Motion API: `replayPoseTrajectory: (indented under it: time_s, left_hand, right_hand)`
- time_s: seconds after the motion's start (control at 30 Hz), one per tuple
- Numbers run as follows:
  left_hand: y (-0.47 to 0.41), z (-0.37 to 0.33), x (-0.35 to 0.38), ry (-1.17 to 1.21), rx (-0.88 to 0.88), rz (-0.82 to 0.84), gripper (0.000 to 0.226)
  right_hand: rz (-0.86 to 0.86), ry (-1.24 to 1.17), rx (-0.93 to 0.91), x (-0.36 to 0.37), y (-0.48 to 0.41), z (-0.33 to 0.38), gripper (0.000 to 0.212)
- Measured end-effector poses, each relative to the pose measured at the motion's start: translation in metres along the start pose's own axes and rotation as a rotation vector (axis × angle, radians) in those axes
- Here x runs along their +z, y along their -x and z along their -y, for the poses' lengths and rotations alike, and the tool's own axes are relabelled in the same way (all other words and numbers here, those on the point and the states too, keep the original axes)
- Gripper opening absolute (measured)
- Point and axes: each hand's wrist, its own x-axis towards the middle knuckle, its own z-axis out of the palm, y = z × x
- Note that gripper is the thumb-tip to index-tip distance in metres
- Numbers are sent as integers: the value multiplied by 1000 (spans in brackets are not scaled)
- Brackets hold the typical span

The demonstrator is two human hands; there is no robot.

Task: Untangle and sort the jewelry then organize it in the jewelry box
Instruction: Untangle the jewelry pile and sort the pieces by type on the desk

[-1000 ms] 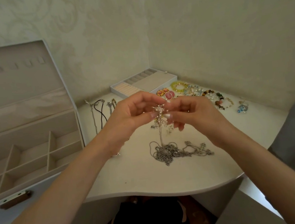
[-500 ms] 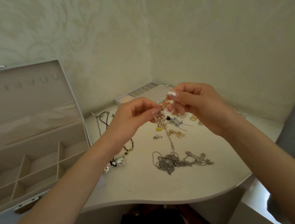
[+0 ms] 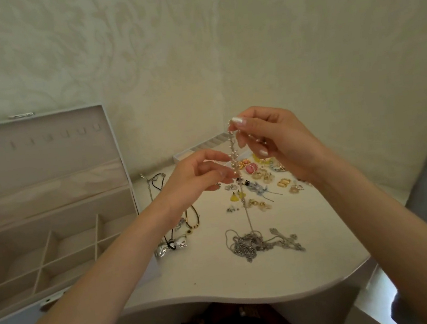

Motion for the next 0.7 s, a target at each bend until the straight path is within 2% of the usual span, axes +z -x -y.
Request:
replayPoseTrajectory:
  time_s: [0.2, 0.4, 0.7]
  left_hand:
    - [6, 10, 13, 69, -107, 131, 20]
    - [9, 14, 16, 114, -131, 79, 3]
    - [13, 8, 17, 131, -101, 90, 11]
  right_hand:
    - [-13, 26, 14, -2, 4, -2, 13]
    - [-34, 12, 22, -10, 11, -5, 14]
    - [-60, 124, 76, -14, 24, -17, 16]
